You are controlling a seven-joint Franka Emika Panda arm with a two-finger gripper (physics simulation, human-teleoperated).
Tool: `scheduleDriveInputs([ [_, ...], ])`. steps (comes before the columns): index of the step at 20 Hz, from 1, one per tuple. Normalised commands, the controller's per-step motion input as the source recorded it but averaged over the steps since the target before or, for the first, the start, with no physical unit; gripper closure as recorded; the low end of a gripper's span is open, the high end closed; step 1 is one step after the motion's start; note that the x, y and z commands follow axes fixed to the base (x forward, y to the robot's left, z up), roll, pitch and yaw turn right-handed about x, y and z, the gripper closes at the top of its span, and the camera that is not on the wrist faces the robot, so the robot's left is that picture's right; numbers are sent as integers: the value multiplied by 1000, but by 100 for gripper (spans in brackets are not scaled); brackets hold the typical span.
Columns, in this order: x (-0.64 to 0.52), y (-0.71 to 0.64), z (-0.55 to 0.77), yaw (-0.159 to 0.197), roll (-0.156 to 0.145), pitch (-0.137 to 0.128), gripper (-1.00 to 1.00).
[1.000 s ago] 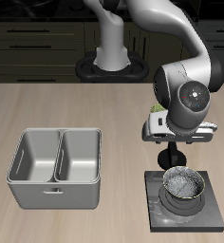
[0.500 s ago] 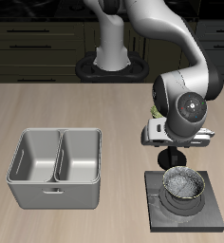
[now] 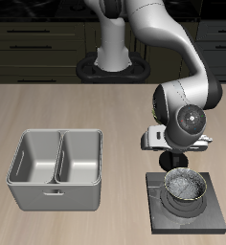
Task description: Place the black bowl on the flat stove and turn on the flat stove
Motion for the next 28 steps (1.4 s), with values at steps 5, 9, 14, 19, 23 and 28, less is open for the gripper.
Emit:
scheduleDriveInputs([
  [5, -65, -27, -197, 2, -12, 33, -100],
  [9, -39, -49, -124, -31, 14, 32, -100],
  [14, -83, -150, 29, -4, -21, -6, 100],
  [19, -8, -92, 129, -34, 8, -17, 100],
  [23, 20, 26, 82, -17, 16, -19, 100],
  [28, 30, 4, 59, -9, 10, -14, 100],
])
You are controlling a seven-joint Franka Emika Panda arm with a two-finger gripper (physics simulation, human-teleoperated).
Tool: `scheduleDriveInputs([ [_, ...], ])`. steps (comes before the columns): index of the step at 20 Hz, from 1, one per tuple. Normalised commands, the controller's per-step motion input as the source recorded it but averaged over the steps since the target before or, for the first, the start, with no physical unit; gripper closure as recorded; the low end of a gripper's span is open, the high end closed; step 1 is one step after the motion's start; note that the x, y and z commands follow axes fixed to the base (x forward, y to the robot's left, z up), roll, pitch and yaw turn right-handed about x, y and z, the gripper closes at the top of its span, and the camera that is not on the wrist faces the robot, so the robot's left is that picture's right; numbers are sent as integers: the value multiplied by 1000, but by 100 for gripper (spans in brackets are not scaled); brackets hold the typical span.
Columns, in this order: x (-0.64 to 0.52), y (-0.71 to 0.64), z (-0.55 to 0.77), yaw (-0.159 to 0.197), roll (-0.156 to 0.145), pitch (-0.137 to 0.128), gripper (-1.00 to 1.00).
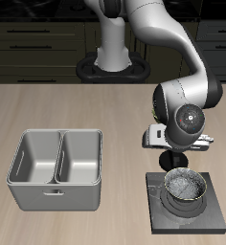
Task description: Place the black bowl on the flat stove and turn on the flat stove
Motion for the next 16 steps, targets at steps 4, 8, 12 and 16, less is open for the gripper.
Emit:
scheduleDriveInputs([
  [4, 47, 1, 176, -15, 27, -30, 100],
  [8, 40, -110, 124, 43, -5, -37, 100],
  [12, 87, -384, 280, 103, -42, -70, 100],
  [16, 12, -307, 185, 76, -39, -31, 100],
])
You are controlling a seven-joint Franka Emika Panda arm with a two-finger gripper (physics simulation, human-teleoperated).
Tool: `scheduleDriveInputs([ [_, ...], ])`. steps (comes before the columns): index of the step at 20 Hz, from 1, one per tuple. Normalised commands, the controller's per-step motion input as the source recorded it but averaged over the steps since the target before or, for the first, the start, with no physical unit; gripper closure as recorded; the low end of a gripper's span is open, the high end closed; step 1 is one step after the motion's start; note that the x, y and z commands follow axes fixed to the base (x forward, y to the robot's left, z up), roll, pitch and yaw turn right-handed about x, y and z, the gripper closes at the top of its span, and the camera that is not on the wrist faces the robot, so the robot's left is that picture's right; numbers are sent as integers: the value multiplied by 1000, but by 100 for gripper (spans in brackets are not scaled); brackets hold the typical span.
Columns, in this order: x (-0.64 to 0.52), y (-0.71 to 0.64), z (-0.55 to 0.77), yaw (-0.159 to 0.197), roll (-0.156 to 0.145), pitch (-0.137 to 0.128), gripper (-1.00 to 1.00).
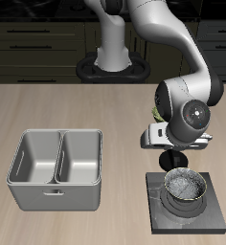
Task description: Place the black bowl on the flat stove and turn on the flat stove
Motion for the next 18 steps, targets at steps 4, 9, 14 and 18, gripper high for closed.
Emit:
scheduleDriveInputs([
  [4, 104, -425, 167, 110, -10, -36, 100],
  [9, 86, -506, 171, 81, -11, -40, 100],
  [14, 106, -415, 345, 59, -2, -52, 100],
  [18, 61, -210, 325, 42, 1, -33, 100],
])
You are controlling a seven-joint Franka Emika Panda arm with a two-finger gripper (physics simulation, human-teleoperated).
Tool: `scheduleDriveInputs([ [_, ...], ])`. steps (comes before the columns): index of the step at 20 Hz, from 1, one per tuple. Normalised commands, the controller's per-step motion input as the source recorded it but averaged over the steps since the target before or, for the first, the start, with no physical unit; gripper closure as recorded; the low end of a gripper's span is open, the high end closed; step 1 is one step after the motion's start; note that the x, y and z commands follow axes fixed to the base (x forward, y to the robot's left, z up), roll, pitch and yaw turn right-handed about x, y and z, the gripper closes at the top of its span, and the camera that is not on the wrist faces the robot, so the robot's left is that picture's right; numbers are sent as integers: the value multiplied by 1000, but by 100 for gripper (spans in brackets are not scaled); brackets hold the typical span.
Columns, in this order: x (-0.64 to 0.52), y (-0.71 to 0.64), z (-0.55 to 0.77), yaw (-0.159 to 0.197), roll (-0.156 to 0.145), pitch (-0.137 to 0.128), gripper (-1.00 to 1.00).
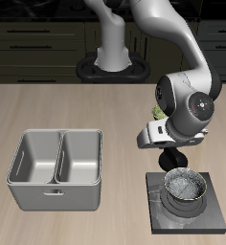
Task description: Place the black bowl on the flat stove and turn on the flat stove
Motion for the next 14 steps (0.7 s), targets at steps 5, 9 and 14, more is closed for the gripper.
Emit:
scheduleDriveInputs([
  [5, 74, -74, 218, 51, 40, -29, 100],
  [9, 88, -253, 319, 59, 8, -45, 100],
  [14, 34, -244, 345, 75, 22, -50, 100],
])
